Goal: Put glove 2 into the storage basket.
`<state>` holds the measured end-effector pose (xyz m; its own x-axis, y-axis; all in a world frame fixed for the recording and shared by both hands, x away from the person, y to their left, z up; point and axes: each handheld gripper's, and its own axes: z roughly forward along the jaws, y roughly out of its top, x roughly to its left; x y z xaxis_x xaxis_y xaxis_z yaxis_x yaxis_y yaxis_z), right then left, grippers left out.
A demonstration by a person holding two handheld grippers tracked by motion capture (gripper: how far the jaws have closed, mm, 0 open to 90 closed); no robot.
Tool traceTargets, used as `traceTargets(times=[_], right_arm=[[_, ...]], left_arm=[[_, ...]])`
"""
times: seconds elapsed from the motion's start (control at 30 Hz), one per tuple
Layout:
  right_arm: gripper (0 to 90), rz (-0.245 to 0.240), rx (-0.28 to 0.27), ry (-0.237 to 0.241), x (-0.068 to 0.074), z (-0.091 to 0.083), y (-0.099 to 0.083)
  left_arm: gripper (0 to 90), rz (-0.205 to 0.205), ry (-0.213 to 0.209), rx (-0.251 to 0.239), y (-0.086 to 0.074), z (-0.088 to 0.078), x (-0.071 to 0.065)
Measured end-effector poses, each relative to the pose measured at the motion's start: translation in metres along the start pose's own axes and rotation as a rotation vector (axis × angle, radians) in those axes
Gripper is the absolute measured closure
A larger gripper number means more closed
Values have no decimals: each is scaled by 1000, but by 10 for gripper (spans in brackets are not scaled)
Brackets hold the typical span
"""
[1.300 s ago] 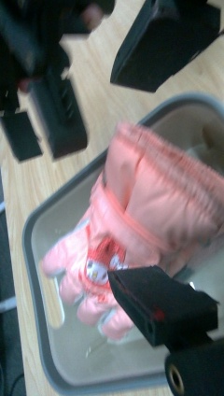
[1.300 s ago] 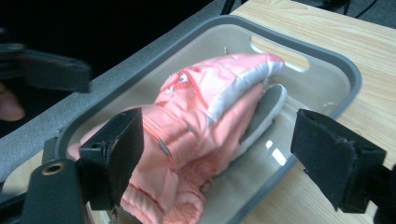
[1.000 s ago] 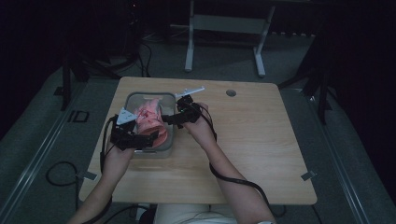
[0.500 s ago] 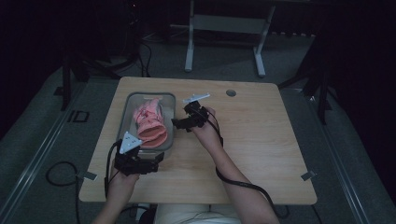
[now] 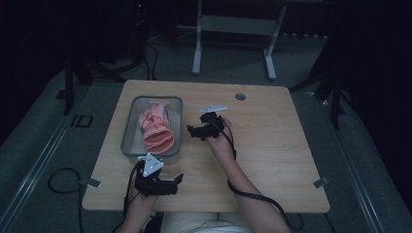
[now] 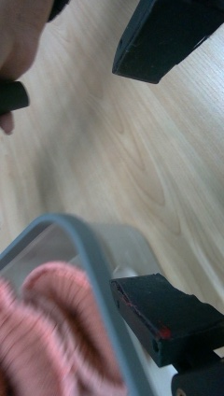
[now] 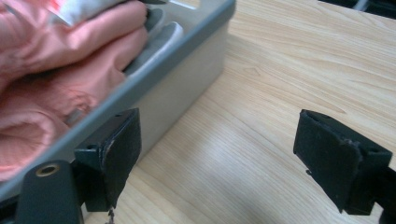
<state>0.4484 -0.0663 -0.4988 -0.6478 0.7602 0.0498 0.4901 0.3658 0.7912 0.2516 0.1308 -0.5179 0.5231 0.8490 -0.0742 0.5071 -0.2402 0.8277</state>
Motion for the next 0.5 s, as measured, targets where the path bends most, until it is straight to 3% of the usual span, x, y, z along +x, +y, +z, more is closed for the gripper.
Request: traceTargets(times=[0.23,0.27,0.3,0.5], right_arm=[[150,22,1,-29,-7,5,-19],[150,26,1,-32,-8,6,-21],[150,33,1,-34,-9,6,-23],[149,50,9,-46,-12,10,-40]], left_arm=[[8,32,6,46,-13,21,-6],[8,26,-5,45,-15,23,-6],[8,5,-43,41,-18,26,-4],[8,40,-48,62,-23,31,-7]])
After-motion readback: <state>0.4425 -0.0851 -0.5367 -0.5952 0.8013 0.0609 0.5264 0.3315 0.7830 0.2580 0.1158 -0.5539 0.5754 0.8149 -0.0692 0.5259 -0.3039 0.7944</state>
